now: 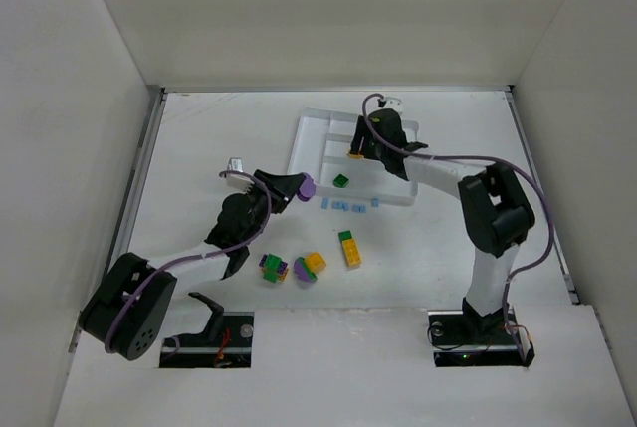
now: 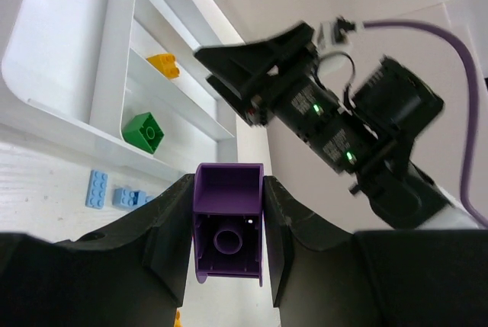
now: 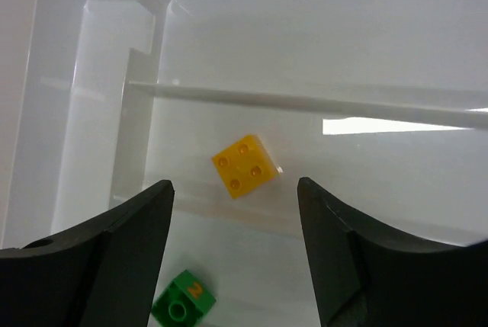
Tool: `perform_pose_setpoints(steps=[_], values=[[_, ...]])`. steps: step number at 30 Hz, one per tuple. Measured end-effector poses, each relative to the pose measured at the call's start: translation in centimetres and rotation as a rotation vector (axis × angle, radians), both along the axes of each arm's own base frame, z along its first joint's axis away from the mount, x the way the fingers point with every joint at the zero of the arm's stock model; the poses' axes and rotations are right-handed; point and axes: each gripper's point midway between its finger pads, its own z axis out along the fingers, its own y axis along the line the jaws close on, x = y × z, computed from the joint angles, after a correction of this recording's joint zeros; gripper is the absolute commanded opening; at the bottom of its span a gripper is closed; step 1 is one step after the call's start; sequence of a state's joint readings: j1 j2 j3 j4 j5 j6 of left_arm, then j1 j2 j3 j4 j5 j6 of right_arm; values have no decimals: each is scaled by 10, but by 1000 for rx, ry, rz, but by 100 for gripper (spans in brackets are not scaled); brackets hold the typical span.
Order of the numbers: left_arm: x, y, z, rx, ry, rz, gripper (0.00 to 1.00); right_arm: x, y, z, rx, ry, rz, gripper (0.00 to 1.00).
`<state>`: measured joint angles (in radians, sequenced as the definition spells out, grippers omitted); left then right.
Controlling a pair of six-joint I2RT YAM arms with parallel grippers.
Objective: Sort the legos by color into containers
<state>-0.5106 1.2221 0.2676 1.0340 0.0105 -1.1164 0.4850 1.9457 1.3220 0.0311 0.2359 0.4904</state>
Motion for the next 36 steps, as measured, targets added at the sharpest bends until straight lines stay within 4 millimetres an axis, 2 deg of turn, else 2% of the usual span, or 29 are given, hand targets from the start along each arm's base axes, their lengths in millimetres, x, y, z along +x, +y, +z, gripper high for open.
perform_pose_setpoints(steps=[2, 4, 6, 8, 10, 13, 15, 17, 20, 25, 31, 36], values=[[5, -4, 2, 18, 5, 4, 22, -20, -12, 7, 7, -9, -14, 60], [15, -12, 7, 44, 8, 7, 22, -42, -26, 20, 31, -38, -36, 43], [28, -23, 16, 75, 4, 12, 22, -60, -38, 35, 62, -81, -64, 33], [45, -34, 25, 111, -1, 27, 22, -77, -48, 47, 94, -120, -96, 32], [62, -46, 33, 145, 1, 47, 22, -94, -54, 50, 124, -142, -116, 34], [92, -63, 38, 198, 9, 83, 22, -123, -54, 39, 149, -134, -116, 44], [114, -74, 32, 235, 28, 109, 22, -139, -52, 27, 151, -117, -105, 51], [136, -85, 19, 280, 64, 136, 22, -151, -52, 19, 153, -107, -103, 55], [163, -96, -5, 349, 119, 179, 22, -157, -59, 20, 161, -125, -128, 58], [196, -105, -35, 435, 177, 258, 23, -157, -65, 38, 223, -197, -167, 58], [228, -119, -35, 465, 175, 321, 24, -154, -66, 42, 257, -212, -184, 58], [242, -126, -40, 477, 177, 350, 24, -153, -63, 39, 262, -207, -177, 58]])
